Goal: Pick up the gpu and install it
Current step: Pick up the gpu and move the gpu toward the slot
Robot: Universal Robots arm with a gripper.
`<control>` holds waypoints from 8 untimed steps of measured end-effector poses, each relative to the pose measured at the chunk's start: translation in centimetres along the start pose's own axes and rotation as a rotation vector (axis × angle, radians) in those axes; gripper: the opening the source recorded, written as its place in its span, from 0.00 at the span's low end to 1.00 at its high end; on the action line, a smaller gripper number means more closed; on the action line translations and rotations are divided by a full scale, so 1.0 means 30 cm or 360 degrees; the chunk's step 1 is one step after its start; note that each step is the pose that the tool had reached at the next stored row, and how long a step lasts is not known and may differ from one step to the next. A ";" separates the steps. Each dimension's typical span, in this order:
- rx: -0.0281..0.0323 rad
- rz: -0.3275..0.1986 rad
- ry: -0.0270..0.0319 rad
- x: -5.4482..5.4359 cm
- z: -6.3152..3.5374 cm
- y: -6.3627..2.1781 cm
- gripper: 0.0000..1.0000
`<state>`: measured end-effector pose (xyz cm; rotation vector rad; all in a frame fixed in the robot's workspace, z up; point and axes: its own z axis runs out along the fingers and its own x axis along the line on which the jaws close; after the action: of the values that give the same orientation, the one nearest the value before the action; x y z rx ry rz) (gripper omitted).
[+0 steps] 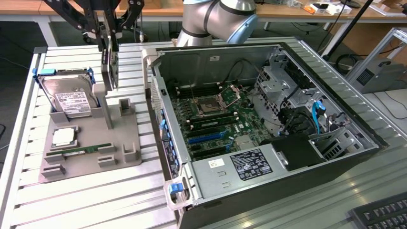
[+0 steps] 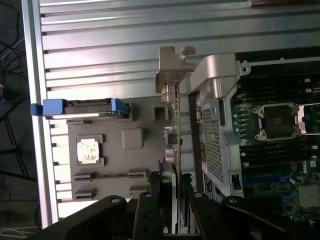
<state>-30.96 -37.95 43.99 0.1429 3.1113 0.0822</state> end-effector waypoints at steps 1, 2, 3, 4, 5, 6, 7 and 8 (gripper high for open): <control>0.00281 -0.0001 -0.00025 0.000 0.000 0.000 0.26; 0.00484 -0.0001 -0.00044 0.000 0.000 0.000 0.26; 0.00494 -0.0001 -0.00046 0.000 0.000 0.000 0.26; 0.00496 -0.0001 -0.00045 0.000 0.000 0.000 0.26; 0.00496 -0.0001 -0.00045 0.000 0.000 0.000 0.26; 0.00497 -0.0001 -0.00045 0.000 0.000 0.000 0.26; 0.00500 -0.0001 -0.00045 0.000 0.000 0.000 0.26; 0.00502 -0.0002 -0.00045 0.000 0.000 0.000 0.26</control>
<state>-30.96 -37.96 43.99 0.1421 3.1108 0.0329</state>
